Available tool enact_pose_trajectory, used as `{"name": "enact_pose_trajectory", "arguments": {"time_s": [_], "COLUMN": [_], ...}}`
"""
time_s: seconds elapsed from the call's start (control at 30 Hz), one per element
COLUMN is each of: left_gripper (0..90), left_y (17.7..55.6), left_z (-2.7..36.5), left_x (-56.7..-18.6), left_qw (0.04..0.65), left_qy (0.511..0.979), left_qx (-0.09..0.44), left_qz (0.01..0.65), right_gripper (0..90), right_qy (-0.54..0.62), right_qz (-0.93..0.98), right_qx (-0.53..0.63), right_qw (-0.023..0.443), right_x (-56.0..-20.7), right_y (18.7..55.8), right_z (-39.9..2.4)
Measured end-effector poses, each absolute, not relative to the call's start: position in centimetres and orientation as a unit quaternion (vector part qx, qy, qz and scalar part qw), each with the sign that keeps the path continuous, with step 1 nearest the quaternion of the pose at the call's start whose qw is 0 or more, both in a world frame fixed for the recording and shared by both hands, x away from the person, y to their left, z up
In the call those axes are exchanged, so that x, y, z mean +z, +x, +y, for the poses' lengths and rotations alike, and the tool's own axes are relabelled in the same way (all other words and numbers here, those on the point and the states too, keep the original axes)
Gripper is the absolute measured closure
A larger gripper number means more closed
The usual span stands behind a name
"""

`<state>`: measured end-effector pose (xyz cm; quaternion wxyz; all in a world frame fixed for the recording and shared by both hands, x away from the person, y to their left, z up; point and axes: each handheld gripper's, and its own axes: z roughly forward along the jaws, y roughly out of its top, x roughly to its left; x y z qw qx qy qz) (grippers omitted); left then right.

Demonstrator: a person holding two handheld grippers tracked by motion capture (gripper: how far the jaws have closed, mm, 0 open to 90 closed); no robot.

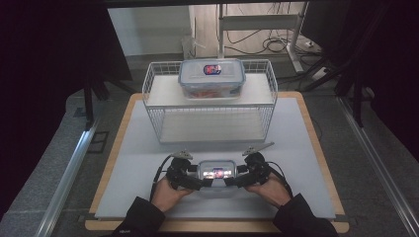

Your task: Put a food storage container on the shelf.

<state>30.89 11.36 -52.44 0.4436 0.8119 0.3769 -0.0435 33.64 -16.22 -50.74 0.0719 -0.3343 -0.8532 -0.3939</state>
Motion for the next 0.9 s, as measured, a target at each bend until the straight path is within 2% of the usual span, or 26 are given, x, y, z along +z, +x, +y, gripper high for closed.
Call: {"name": "enact_pose_trajectory", "arguments": {"time_s": [0.13,0.37,0.47,0.53,0.67,0.9], "left_gripper": [17.0,24.7,29.7,36.2,44.9,50.0], "left_y": [30.2,29.0,28.4,28.1,28.1,27.8], "left_z": [11.8,12.5,12.5,12.8,13.5,14.1], "left_x": [-52.3,-52.8,-52.5,-52.4,-52.6,-52.7], "left_qw": [0.446,0.452,0.455,0.462,0.485,0.496], "left_qy": [0.809,0.797,0.796,0.793,0.775,0.769], "left_qx": [-0.035,-0.067,-0.051,-0.048,-0.065,-0.075], "left_qz": [0.381,0.396,0.395,0.394,0.400,0.395], "right_gripper": [25.5,37.9,40.9,42.7,49.4,54.3], "right_qy": [-0.334,-0.332,-0.332,-0.337,-0.340,-0.357], "right_qz": [-0.854,-0.854,-0.852,-0.850,-0.842,-0.822], "right_qx": [-0.393,-0.396,-0.400,-0.400,-0.413,-0.431], "right_qw": [0.071,0.058,0.061,0.065,0.076,0.099], "right_x": [-50.6,-50.1,-50.1,-50.1,-50.1,-50.4], "right_y": [33.0,31.8,31.5,31.2,31.0,31.0], "right_z": [-16.3,-16.9,-17.3,-17.5,-18.1,-18.7]}}
